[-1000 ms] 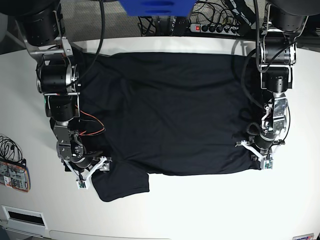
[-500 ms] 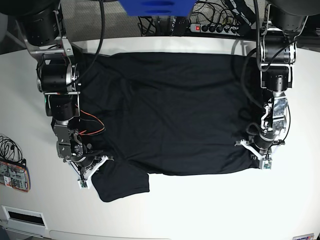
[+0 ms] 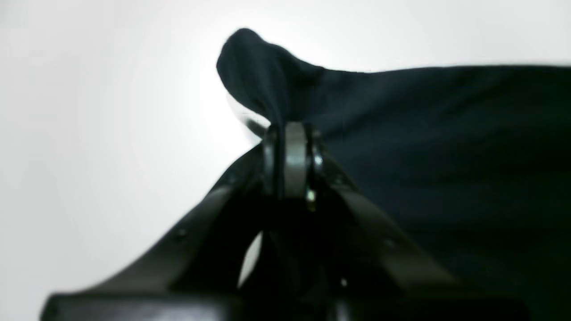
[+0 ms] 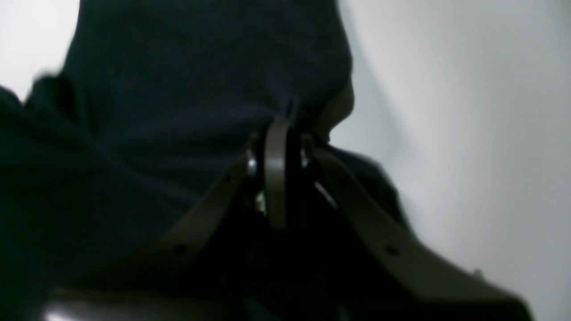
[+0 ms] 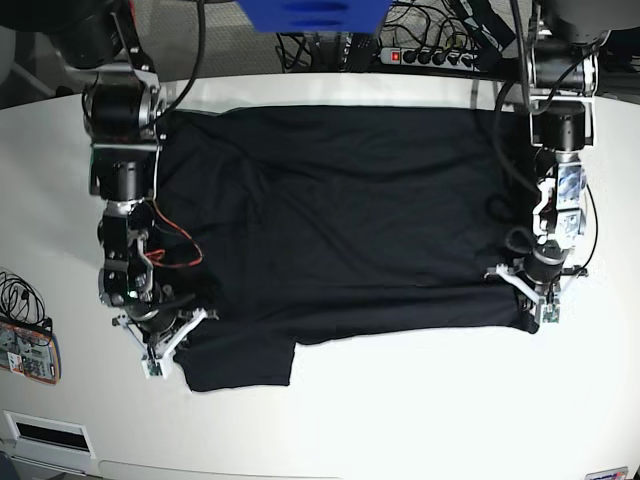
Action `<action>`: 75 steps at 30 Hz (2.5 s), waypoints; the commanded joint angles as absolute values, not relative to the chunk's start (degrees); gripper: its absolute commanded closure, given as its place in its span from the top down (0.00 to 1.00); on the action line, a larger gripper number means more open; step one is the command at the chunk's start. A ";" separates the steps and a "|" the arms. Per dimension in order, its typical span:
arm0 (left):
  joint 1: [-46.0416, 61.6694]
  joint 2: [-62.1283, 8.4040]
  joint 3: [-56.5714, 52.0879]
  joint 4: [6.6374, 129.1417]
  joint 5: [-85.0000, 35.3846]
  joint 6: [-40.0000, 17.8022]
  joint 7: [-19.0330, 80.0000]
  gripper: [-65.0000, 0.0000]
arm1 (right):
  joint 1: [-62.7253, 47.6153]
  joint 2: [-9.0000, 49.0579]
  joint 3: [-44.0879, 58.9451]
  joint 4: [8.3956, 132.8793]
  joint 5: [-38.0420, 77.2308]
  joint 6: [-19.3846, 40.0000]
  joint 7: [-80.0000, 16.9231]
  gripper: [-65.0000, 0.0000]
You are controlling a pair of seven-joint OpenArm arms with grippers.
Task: Fold the T-shirt properly
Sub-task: 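Lift the hem with both grippers and fold it over onto the shoulders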
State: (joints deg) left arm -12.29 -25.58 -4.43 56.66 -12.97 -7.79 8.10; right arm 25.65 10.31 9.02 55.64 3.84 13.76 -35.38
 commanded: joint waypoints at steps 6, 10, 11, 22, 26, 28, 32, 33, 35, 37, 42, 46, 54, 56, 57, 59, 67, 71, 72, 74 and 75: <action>-7.43 -27.56 -6.11 65.98 -13.32 -5.85 6.46 0.00 | 20.00 10.68 9.27 65.36 4.44 13.93 -33.71 0.00; -2.77 -27.21 -11.21 73.10 -13.32 -4.70 6.46 0.00 | 15.69 10.77 10.24 70.99 4.26 13.93 -33.80 0.00; -1.63 -27.21 -12.09 74.59 -13.32 -4.70 6.46 0.00 | 14.46 10.77 11.21 72.13 4.26 13.93 -33.80 0.00; 7.34 -27.12 -16.92 86.37 -13.32 -4.70 6.46 0.00 | 6.90 11.82 13.93 86.90 4.18 13.93 -38.90 0.00; 11.12 -26.24 -16.92 91.03 -13.85 -4.70 6.46 0.00 | 3.30 11.91 16.48 93.14 4.18 13.93 -40.04 0.00; 13.32 -24.84 -17.89 95.08 -13.41 -4.70 6.55 0.00 | 0.92 11.91 18.07 97.27 4.18 13.93 -40.04 0.00; 18.33 -21.67 -21.58 100.79 -13.32 -4.70 6.55 0.00 | -4.00 11.91 20.18 102.73 4.18 13.93 -40.04 0.00; 18.42 -21.41 -21.58 101.58 -13.32 -4.70 6.55 0.00 | -4.79 11.91 20.35 103.34 4.18 13.93 -40.04 0.00; 21.23 -21.32 -21.76 103.08 -13.32 -4.70 6.55 0.00 | -7.43 11.91 20.53 104.75 4.18 13.93 -40.04 0.00; 24.22 -21.32 -21.76 104.48 -13.32 -4.70 6.55 0.00 | -10.15 11.91 20.53 106.33 4.18 13.93 -40.04 0.00; 28.18 -19.47 -21.76 105.80 -13.32 -4.70 6.46 0.00 | -14.11 11.82 20.53 107.30 4.18 13.93 -40.04 0.00; 31.43 -17.71 -23.16 107.12 -13.32 -4.70 6.37 0.00 | -17.01 11.74 20.53 107.38 4.18 13.93 -40.04 0.00; 34.77 -15.34 -26.42 107.12 -13.32 -4.70 6.20 0.00 | -22.02 11.65 20.44 109.14 4.09 13.93 -40.04 0.00; 35.30 -14.81 -26.59 107.21 -13.32 -4.70 6.20 0.00 | -23.16 11.65 20.53 109.58 4.09 13.93 -40.04 0.00; 36.09 -14.73 -26.68 107.21 -13.32 -4.70 6.20 0.00 | -23.87 11.65 20.53 109.85 4.09 13.93 -40.04 0.00; 37.23 -14.99 -27.38 107.21 -13.32 -4.70 6.20 0.00 | -25.27 11.65 20.53 110.20 4.09 13.93 -40.04 0.00; 38.64 -14.90 -27.65 107.12 -13.23 -4.70 6.20 0.00 | -28.35 11.65 23.08 110.20 4.09 13.93 -40.04 0.00; 38.64 -14.90 -27.38 106.86 -13.23 -4.70 6.20 0.00 | -28.70 11.65 24.31 110.20 4.09 13.93 -40.04 0.00; 38.64 -14.90 -27.38 106.86 -13.23 -4.70 6.20 0.00 | -28.79 11.65 24.31 110.20 4.09 13.93 -40.04 0.00; 38.55 -14.90 -27.38 106.86 -13.14 -4.70 6.20 0.00 | -28.79 11.65 24.40 110.20 4.09 13.93 -40.04 0.00; 38.46 -14.90 -27.56 106.86 -13.14 -4.70 6.37 0.00 | -28.79 11.65 24.57 110.20 4.09 13.93 -40.04 0.00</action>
State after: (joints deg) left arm 38.37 -14.28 -26.92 106.06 -13.32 -5.76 7.75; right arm -28.60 10.96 23.79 109.19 4.49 14.61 -40.71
